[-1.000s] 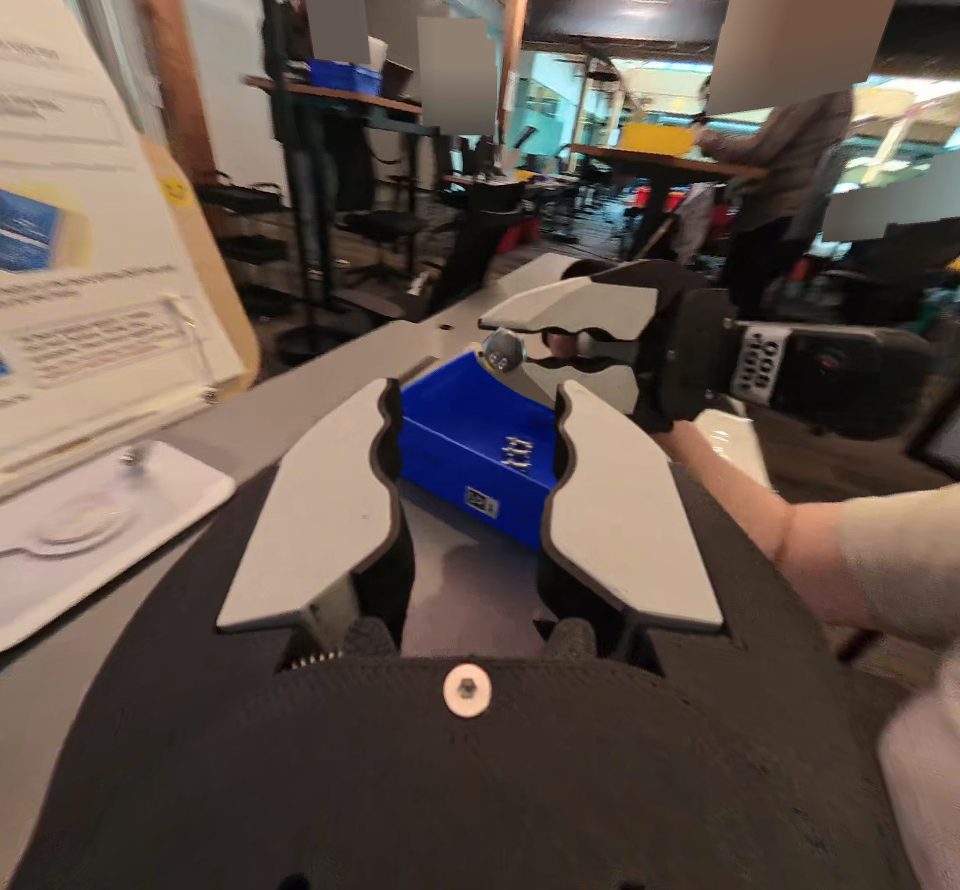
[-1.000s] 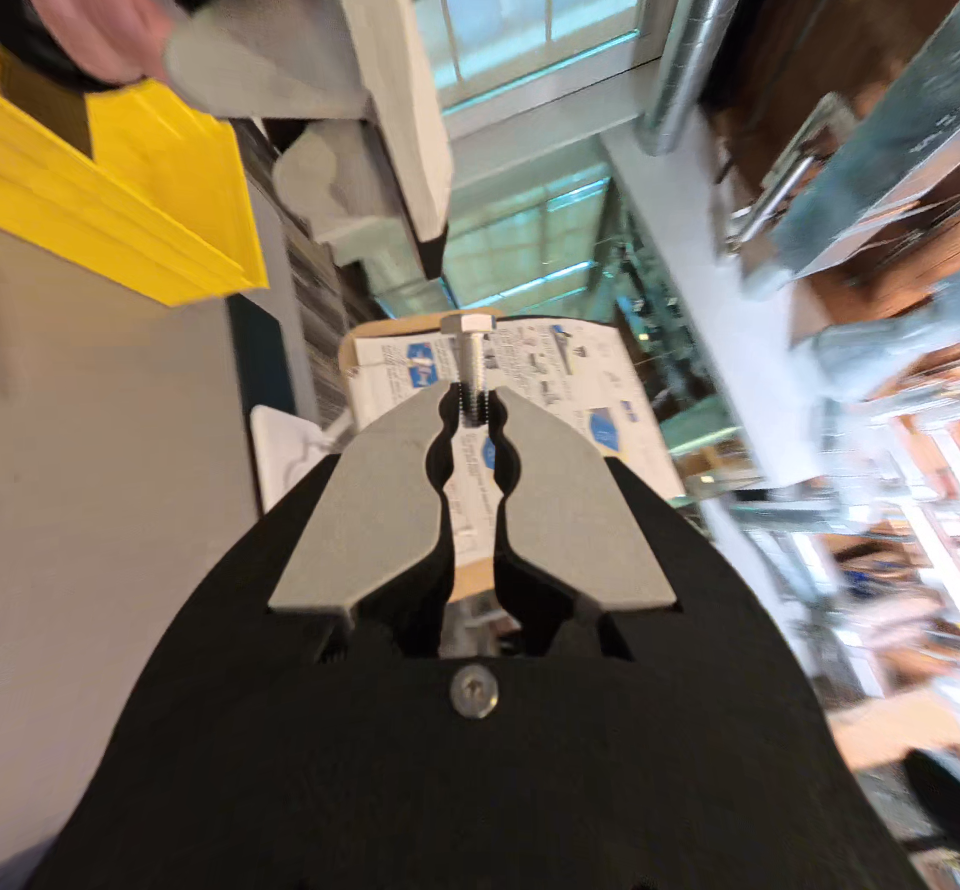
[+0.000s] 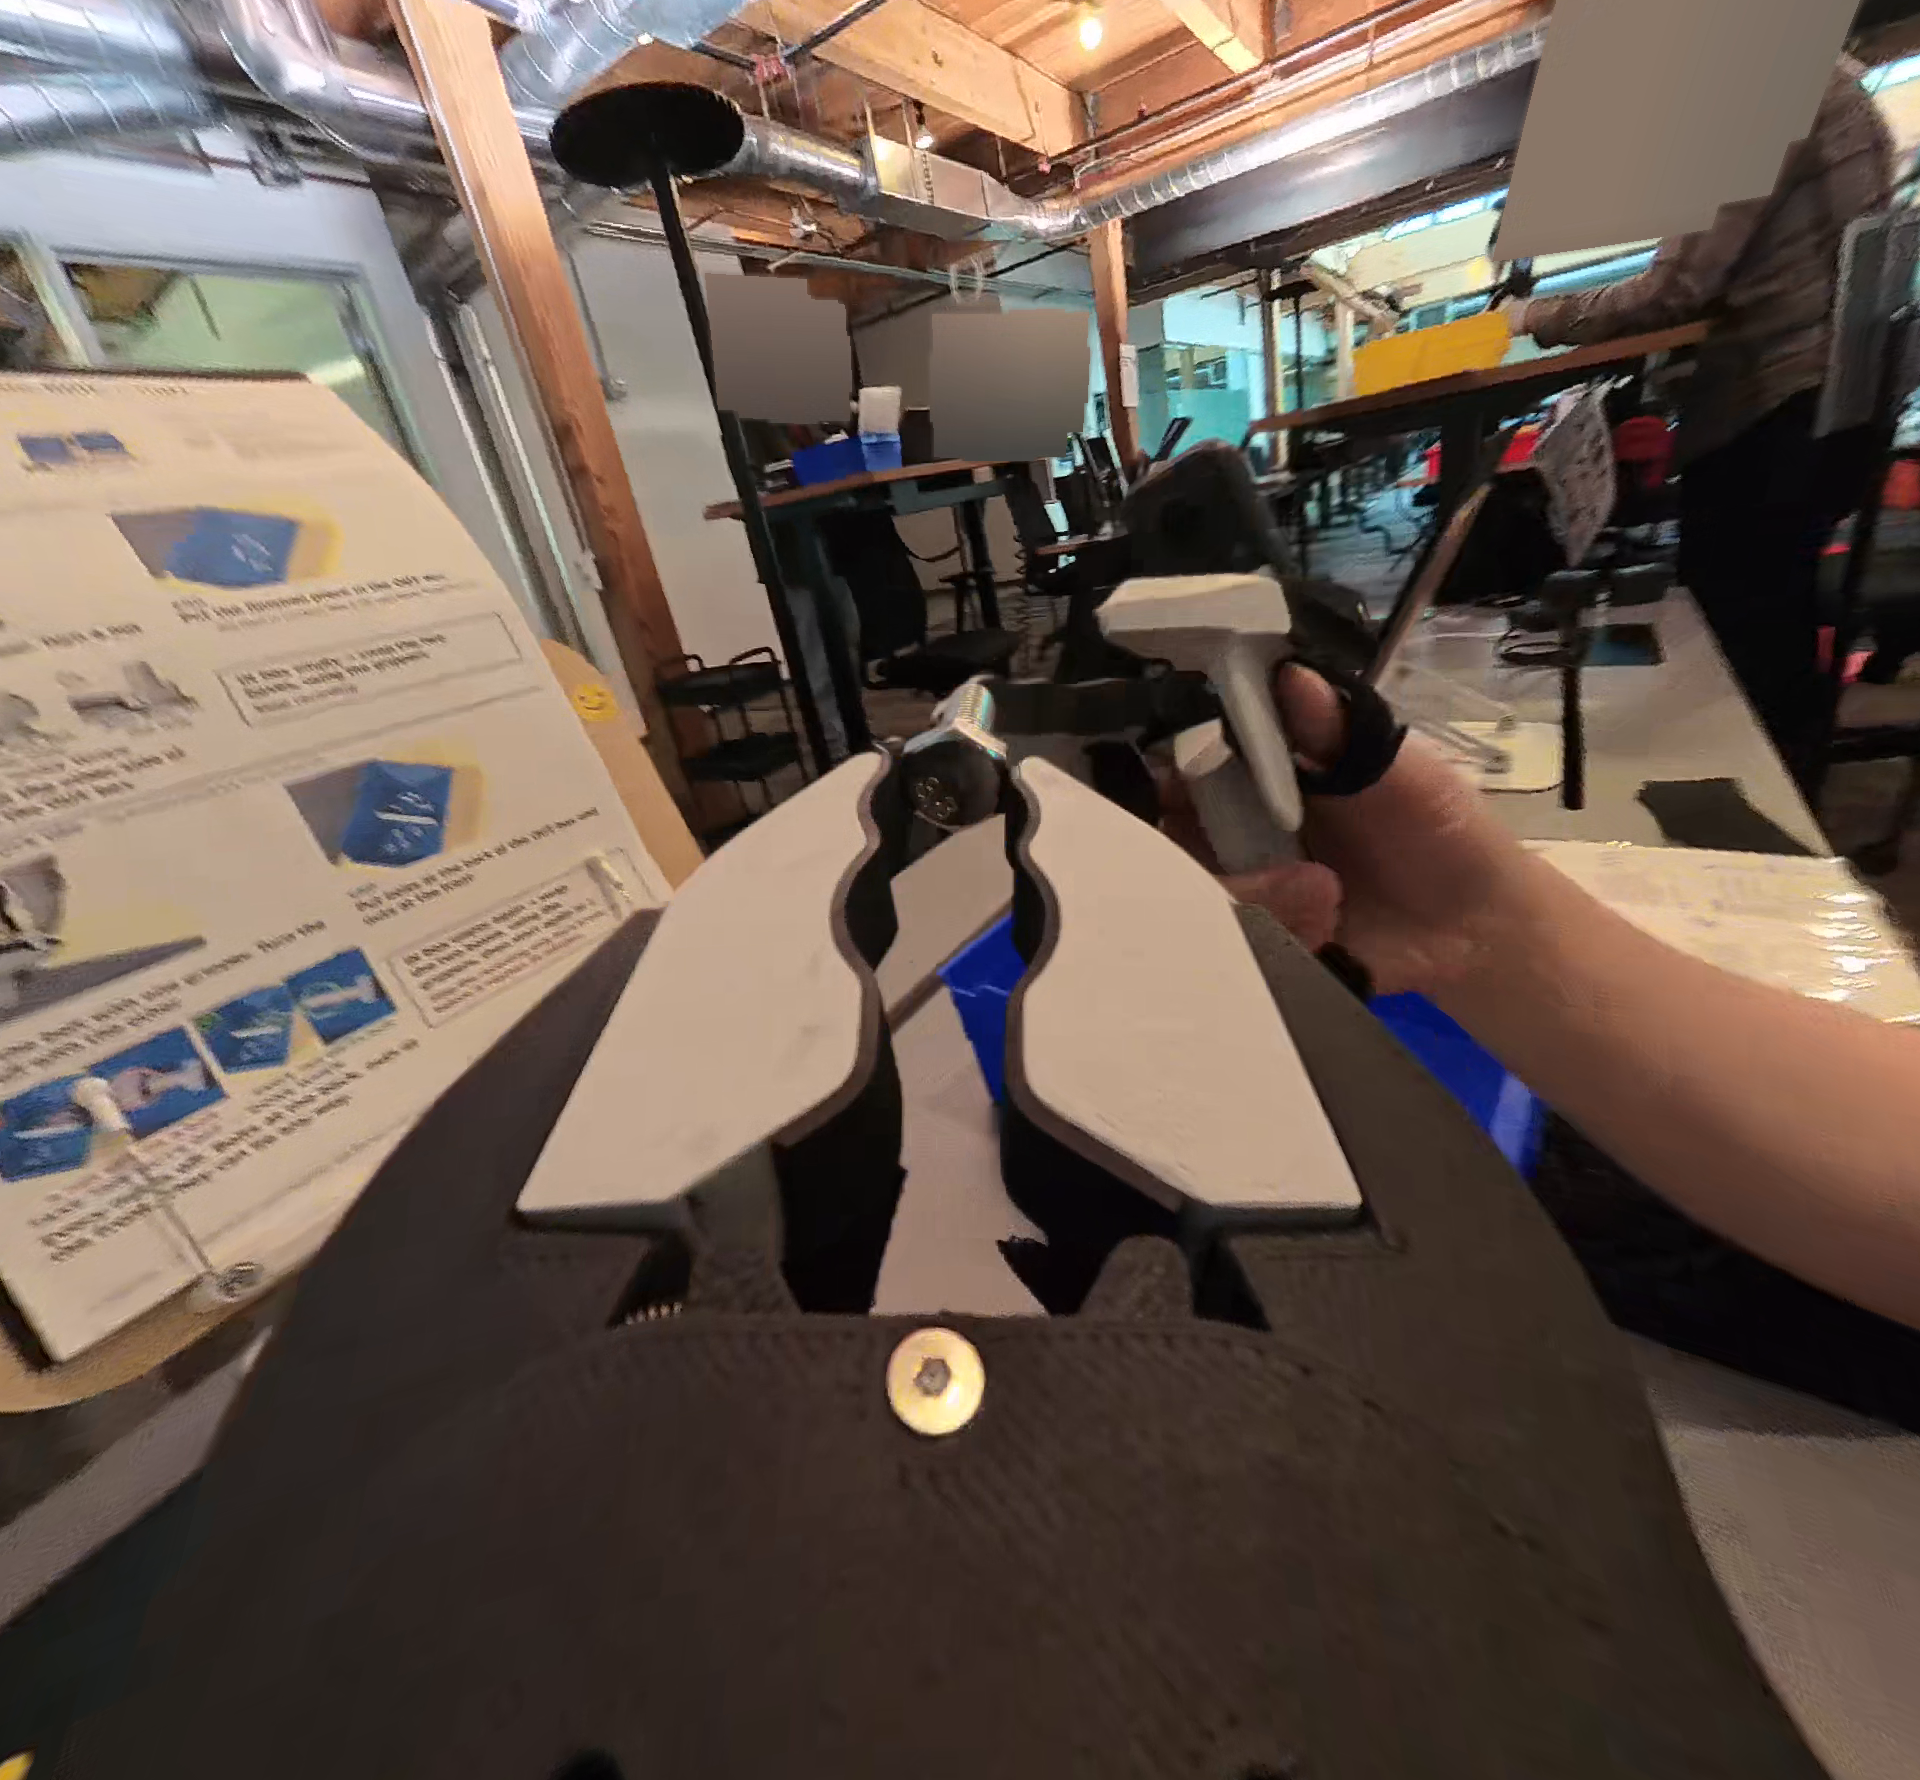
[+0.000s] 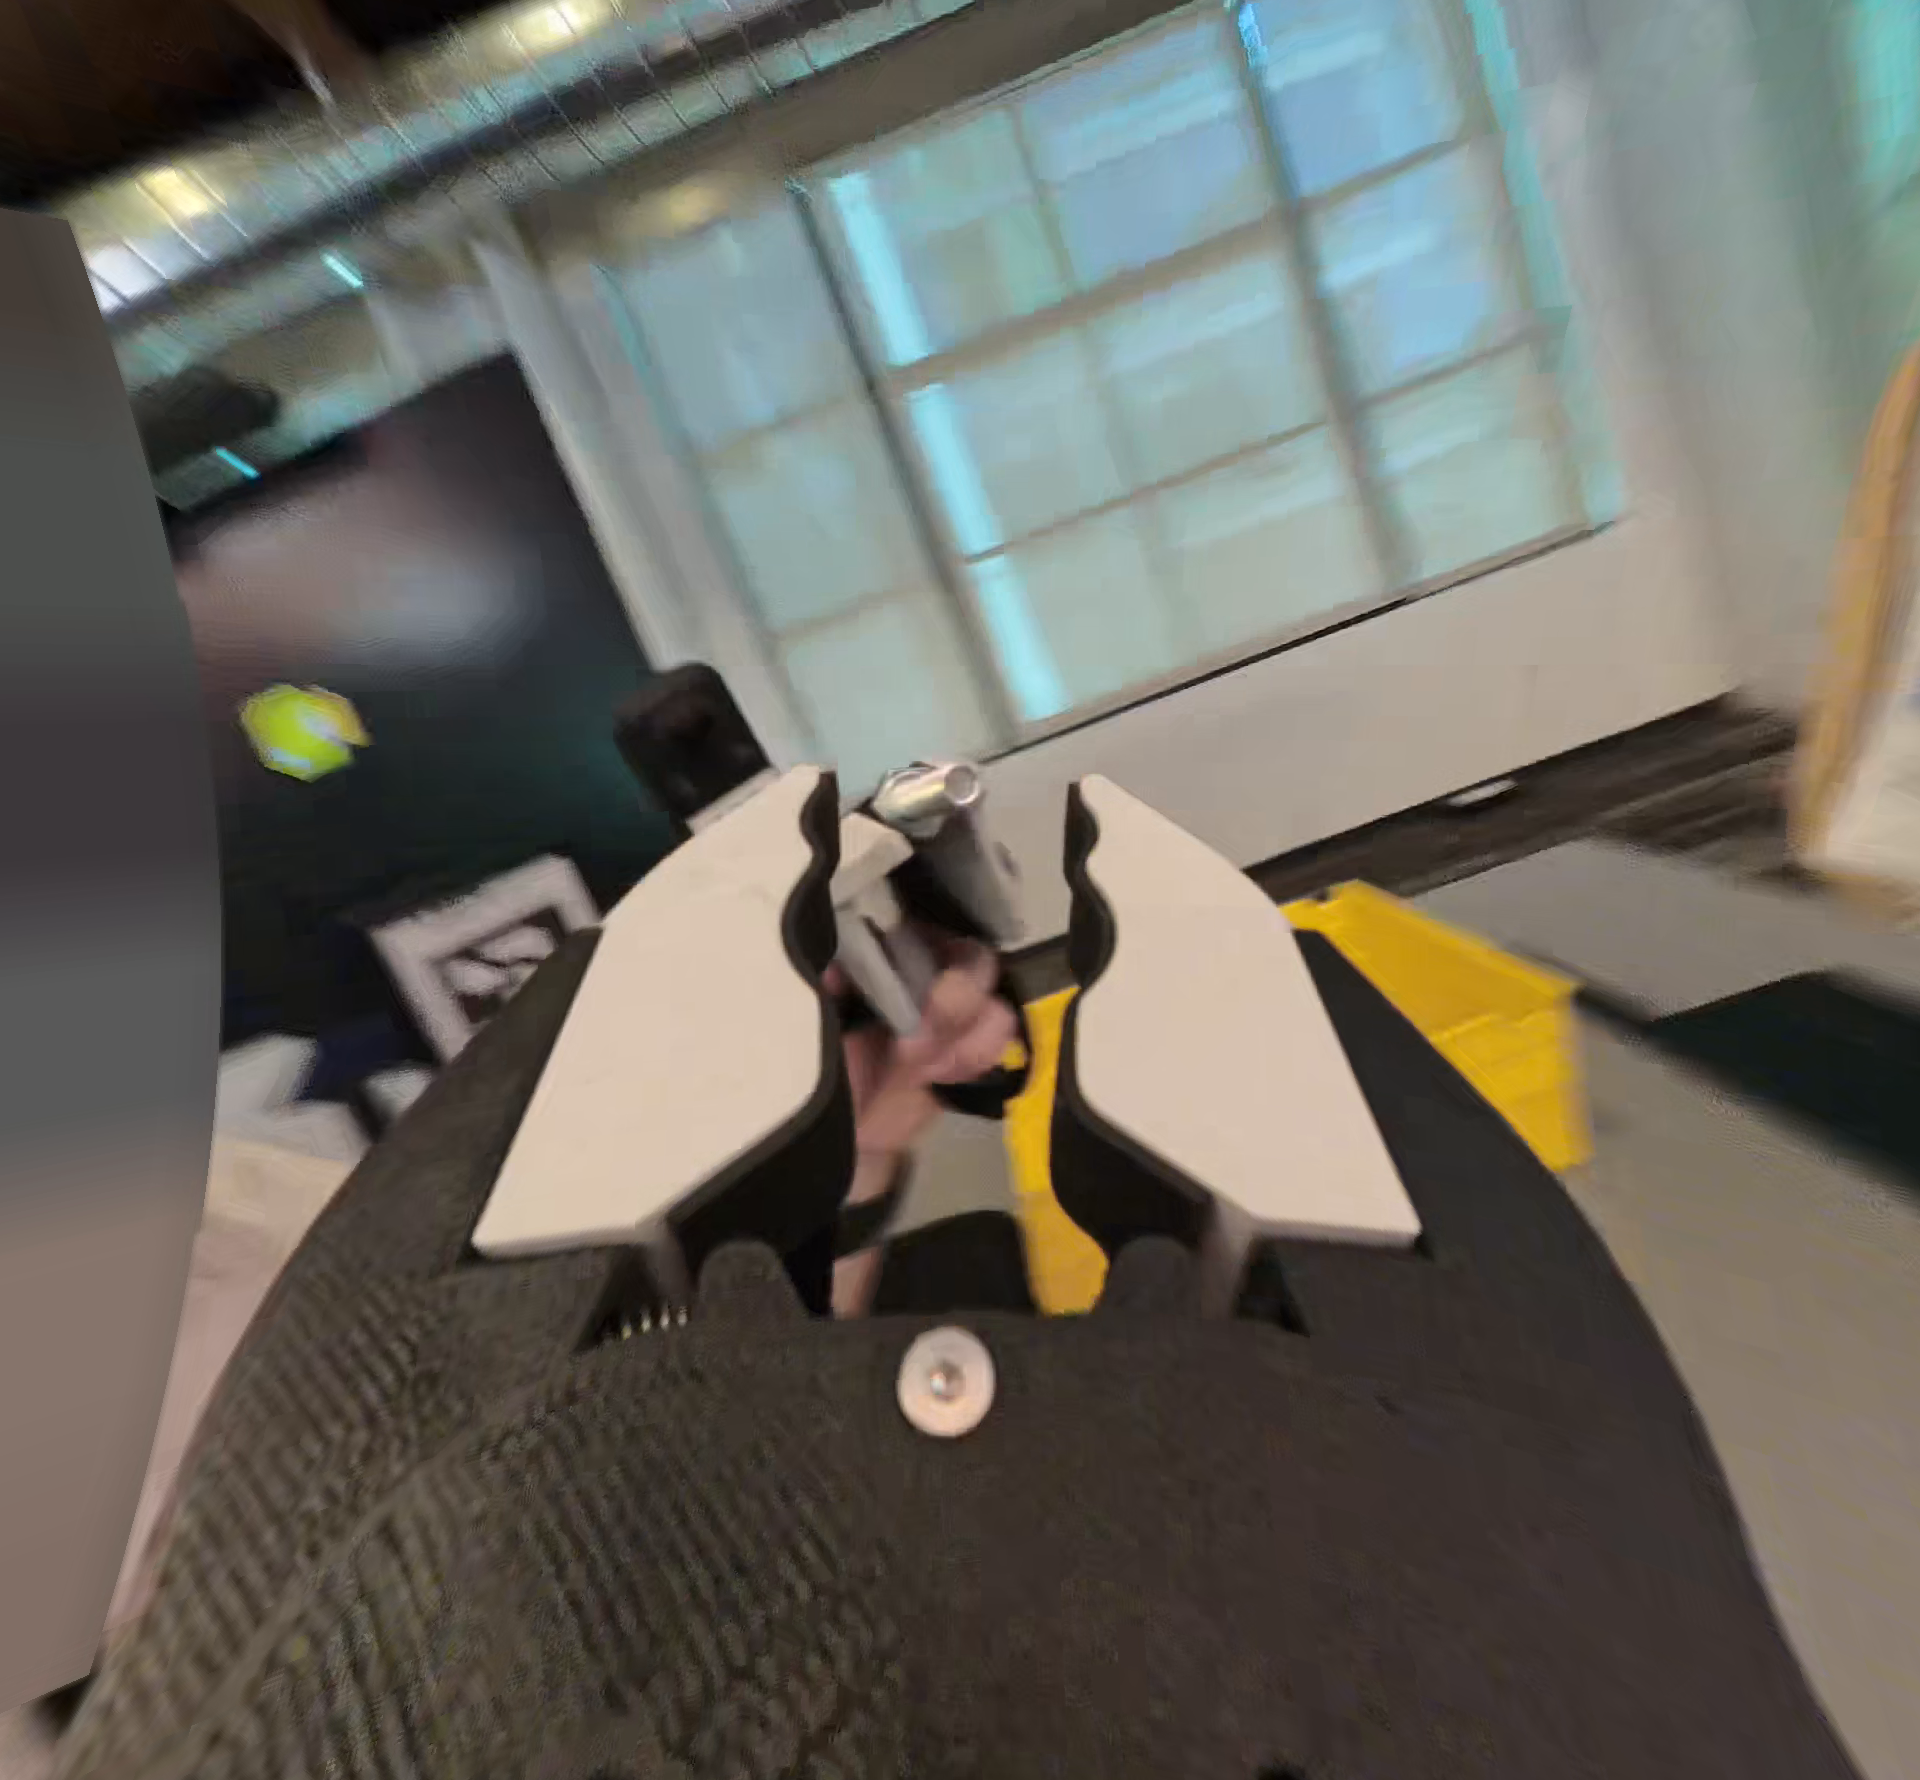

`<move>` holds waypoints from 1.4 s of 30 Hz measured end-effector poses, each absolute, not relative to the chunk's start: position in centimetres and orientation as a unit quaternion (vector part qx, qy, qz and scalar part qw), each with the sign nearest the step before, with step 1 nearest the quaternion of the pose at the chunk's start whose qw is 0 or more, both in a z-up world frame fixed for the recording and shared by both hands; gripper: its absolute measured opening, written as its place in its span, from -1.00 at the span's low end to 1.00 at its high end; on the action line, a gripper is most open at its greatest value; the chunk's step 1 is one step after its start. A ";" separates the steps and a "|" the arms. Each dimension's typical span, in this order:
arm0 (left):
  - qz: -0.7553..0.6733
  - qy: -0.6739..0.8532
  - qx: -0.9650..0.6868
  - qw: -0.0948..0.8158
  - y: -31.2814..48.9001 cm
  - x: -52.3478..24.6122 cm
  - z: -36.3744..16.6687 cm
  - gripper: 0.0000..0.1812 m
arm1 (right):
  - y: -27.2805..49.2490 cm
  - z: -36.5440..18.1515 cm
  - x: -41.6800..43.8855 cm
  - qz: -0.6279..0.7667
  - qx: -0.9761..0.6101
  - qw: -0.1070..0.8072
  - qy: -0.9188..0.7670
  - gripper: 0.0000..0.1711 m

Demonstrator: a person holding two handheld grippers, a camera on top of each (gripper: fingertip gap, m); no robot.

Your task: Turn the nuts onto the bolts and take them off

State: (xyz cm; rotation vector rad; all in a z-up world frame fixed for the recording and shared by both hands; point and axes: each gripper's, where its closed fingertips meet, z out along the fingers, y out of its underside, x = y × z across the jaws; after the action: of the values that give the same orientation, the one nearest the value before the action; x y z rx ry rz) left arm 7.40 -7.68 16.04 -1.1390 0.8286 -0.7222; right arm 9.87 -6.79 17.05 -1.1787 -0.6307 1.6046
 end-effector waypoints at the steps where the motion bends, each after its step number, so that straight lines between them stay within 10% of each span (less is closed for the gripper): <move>1: -0.303 0.377 -0.511 0.711 -7.6 7.5 16.0 -0.81 | -6.9 16.7 9.5 0.691 -0.491 0.466 -0.254 -0.48; 9: -0.268 0.411 -0.507 0.709 -8.0 8.8 15.0 -0.81 | -6.8 15.7 8.6 0.748 -0.484 0.392 -0.231 -0.87; 27: -0.226 0.476 -0.590 0.612 -7.5 11.0 10.3 -0.51 | -7.8 13.4 10.4 0.285 -0.621 0.574 -0.451 -0.88; 42: -0.183 0.515 -0.558 0.624 -6.9 12.2 8.3 -0.73 | -7.3 11.7 10.6 0.259 -0.666 0.537 -0.448 -0.87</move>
State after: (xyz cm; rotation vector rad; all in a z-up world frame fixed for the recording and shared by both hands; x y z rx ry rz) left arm 12.21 -6.87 8.32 -1.2808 1.1822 -0.4197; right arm 10.65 -7.35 11.71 -1.5864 -1.0671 0.6160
